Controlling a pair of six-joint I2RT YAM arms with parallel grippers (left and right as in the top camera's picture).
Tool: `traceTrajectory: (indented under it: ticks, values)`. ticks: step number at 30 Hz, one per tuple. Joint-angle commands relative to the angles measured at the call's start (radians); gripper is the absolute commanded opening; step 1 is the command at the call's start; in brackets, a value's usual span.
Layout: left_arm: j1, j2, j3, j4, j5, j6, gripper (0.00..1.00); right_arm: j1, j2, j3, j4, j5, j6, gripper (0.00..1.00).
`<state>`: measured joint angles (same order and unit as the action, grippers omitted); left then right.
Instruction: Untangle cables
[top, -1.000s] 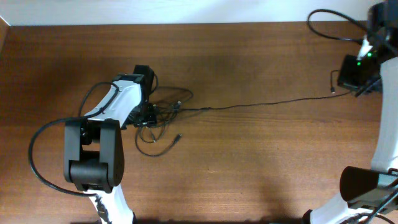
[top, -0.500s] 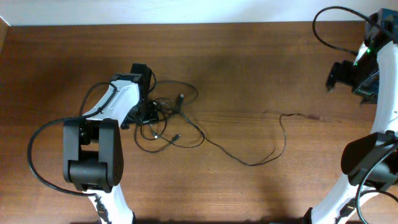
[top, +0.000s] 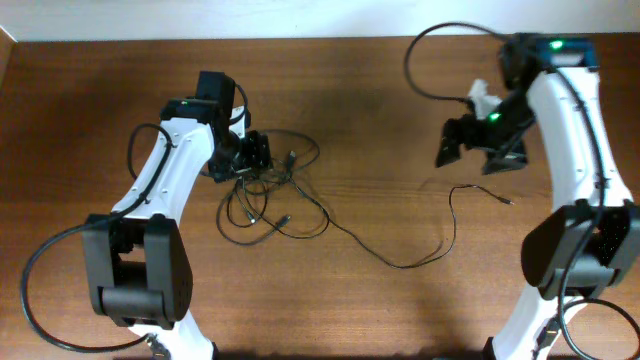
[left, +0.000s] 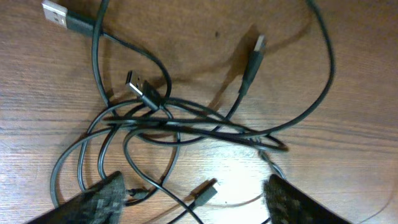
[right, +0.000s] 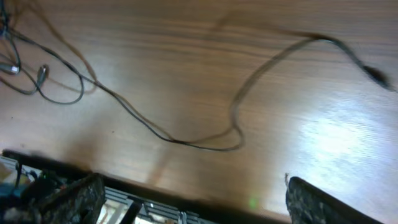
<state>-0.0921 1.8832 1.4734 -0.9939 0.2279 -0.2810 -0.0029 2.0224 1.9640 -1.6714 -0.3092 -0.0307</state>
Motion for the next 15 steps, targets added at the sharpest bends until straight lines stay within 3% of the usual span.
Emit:
traceTrajectory:
  ticks: [1,5,7,10,15]
  values:
    - [0.002,0.011,-0.043,0.039,-0.015,-0.01,0.65,0.121,0.0,-0.113,0.058,-0.047,-0.007,0.9]
    - [0.001,0.014,-0.052,0.107,-0.014,-0.074,0.53,0.312,0.0,-0.264,0.194,-0.05,-0.007,0.82]
    - [-0.006,0.015,-0.06,0.1,-0.014,-0.074,0.5,0.404,0.0,-0.344,0.285,-0.05,-0.007,0.66]
    - [-0.007,0.015,-0.092,0.104,-0.015,-0.074,0.54,0.483,0.0,-0.455,0.42,-0.05,-0.007,0.58]
    - [-0.005,0.015,-0.099,0.126,-0.015,-0.074,0.57,0.577,0.0,-0.628,0.705,-0.046,-0.008,0.54]
